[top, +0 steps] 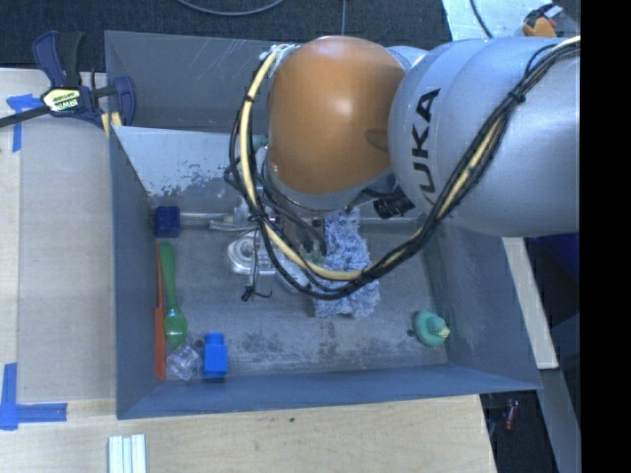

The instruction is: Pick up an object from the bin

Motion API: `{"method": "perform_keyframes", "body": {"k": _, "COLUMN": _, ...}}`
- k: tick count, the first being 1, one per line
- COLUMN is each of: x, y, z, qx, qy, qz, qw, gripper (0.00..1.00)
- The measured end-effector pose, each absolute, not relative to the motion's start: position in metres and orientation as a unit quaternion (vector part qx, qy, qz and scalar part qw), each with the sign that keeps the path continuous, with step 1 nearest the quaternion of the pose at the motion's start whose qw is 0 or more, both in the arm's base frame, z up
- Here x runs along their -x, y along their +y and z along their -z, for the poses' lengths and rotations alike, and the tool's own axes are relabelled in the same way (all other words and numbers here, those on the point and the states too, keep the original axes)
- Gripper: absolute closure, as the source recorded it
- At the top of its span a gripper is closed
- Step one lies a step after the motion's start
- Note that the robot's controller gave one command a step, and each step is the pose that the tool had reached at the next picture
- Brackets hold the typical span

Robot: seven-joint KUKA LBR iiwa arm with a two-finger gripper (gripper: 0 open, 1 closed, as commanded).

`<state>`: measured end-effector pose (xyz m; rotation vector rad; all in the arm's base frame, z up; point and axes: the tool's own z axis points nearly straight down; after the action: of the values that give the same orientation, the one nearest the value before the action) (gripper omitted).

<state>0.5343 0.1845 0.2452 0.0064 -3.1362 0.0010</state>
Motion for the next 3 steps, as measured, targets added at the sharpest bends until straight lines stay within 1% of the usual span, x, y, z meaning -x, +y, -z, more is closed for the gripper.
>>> {"method": "perform_keyframes", "body": {"k": 1, "x": -0.536, "y": 0.183, "z": -0.25, "qx": 0.0, "qy": -1.0, "qz": 0.001, "qw": -0.002, "gripper": 0.0}}
{"method": "perform_keyframes", "body": {"k": 2, "x": -0.51, "y": 0.203, "z": -0.157, "qx": -0.122, "qy": -0.992, "qz": 0.001, "qw": -0.002, "gripper": 0.0}}
{"method": "perform_keyframes", "body": {"k": 3, "x": -0.497, "y": 0.21, "z": -0.072, "qx": -0.316, "qy": -0.949, "qz": 0.0, "qw": -0.004, "gripper": 0.0}}
